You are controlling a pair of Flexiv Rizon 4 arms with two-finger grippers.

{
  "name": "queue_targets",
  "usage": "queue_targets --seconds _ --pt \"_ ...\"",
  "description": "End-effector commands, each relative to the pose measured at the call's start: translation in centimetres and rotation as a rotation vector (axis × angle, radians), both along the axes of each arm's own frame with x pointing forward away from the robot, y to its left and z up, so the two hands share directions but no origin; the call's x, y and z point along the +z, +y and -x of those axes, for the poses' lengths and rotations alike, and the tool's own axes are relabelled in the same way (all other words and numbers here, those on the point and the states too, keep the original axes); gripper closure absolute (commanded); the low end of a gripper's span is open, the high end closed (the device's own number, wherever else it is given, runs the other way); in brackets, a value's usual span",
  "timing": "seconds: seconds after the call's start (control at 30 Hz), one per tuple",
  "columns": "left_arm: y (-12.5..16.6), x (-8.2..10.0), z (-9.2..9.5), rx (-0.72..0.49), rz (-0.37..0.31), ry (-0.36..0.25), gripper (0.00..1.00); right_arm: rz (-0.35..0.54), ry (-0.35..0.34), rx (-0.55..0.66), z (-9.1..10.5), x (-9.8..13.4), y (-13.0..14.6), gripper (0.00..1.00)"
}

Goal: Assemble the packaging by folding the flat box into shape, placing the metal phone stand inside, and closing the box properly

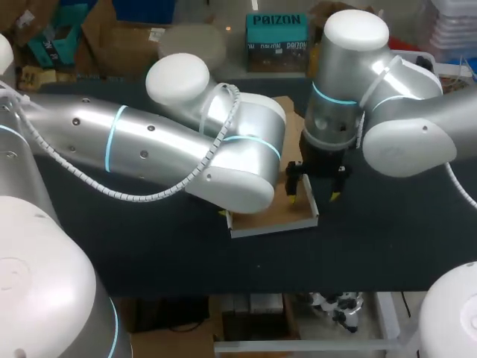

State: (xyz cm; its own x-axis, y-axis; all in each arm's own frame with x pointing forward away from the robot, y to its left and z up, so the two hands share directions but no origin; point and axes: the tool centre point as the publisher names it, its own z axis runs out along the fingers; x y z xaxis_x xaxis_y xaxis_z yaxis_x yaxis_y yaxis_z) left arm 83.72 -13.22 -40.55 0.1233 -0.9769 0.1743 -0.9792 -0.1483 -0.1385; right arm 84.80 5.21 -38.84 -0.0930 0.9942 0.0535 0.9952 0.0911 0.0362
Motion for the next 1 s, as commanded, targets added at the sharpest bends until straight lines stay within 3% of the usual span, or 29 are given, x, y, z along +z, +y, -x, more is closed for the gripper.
queue_targets --seconds 0.03,0.33,0.47,0.53,1.0 --pt "-0.3 -0.2 0.3 -0.001 -0.016 -0.009 1.0 -0.033 -0.017 0.0 0.5 0.7 -1.3 0.0" --pt "0.0 0.1 0.7 -0.045 -0.052 -0.024 1.0 -0.169 -0.059 0.109 0.2 2.9 -3.2 0.0" --pt "0.2 0.1 0.8 -0.052 -0.063 -0.024 1.0 -0.25 -0.04 0.269 0.1 3.5 -4.0 0.0" --pt "0.2 0.1 0.9 -0.052 -0.067 -0.022 1.0 -0.188 0.017 0.251 -0.1 3.6 -4.3 0.0" --pt "1.0 0.0 0.6 -0.042 -0.069 0.017 1.0 -0.188 0.017 0.251 -0.1 3.6 -4.3 0.0"
